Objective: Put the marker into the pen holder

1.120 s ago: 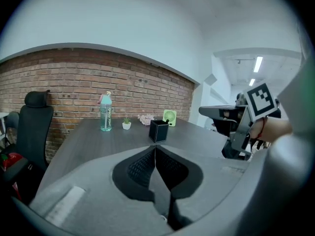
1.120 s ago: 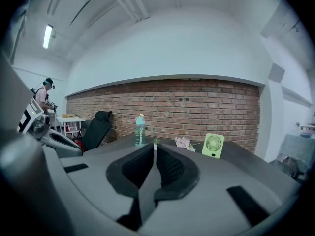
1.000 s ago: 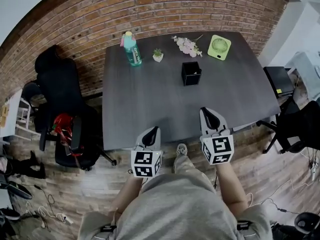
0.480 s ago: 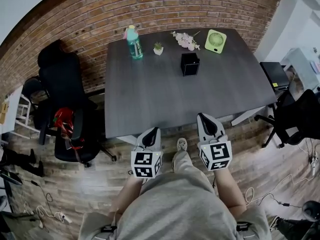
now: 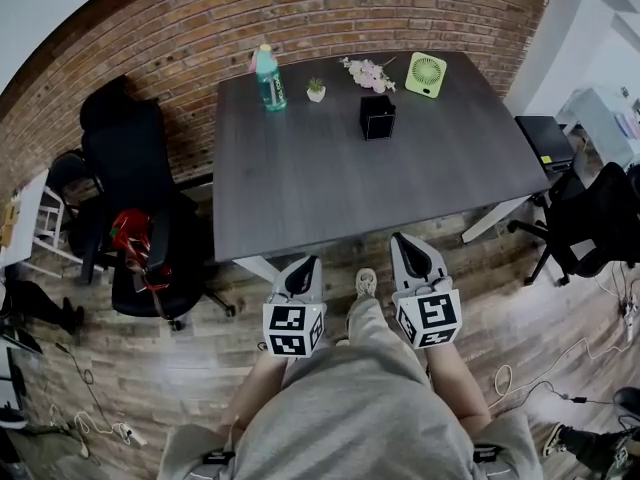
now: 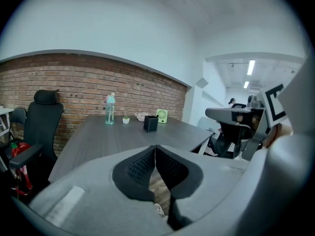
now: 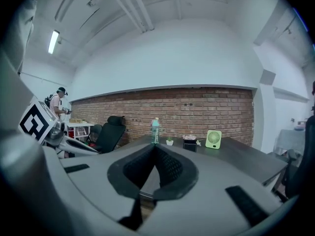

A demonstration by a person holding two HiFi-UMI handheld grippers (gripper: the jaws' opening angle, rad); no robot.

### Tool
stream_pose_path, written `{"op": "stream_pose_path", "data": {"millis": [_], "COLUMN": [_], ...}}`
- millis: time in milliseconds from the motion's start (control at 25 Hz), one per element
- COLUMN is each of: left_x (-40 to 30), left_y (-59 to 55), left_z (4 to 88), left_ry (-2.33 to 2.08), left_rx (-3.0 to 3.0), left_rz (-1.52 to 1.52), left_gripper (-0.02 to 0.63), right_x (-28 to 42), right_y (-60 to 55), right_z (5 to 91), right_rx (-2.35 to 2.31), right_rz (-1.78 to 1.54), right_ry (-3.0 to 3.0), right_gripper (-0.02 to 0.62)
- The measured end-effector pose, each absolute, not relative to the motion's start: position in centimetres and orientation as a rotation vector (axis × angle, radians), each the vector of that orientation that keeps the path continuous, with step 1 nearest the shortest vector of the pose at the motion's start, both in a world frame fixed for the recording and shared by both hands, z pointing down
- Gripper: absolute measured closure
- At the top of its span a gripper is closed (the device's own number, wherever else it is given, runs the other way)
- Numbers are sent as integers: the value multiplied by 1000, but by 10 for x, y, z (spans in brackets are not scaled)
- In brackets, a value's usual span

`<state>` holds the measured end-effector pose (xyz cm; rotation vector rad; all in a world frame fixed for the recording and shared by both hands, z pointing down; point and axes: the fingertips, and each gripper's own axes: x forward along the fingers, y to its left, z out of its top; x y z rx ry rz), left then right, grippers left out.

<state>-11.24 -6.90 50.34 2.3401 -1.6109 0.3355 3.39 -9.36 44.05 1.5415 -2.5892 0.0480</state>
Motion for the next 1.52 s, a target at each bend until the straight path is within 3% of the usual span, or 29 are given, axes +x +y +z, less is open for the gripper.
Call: {"op": "stream_pose_path", "data": {"millis": [1520], "left_x": [-104], "left_y": [-45], "left_z": [501], "left_ry": [-1596], "left_rx": [2366], "left_rz": [346], "left_gripper": [589], "right_x": [38], "right_y": [-65], "right_z": [442], "right_rx": [1555], "right_rz": [91], "right_ry": [-2614], "right_gripper": [594]}}
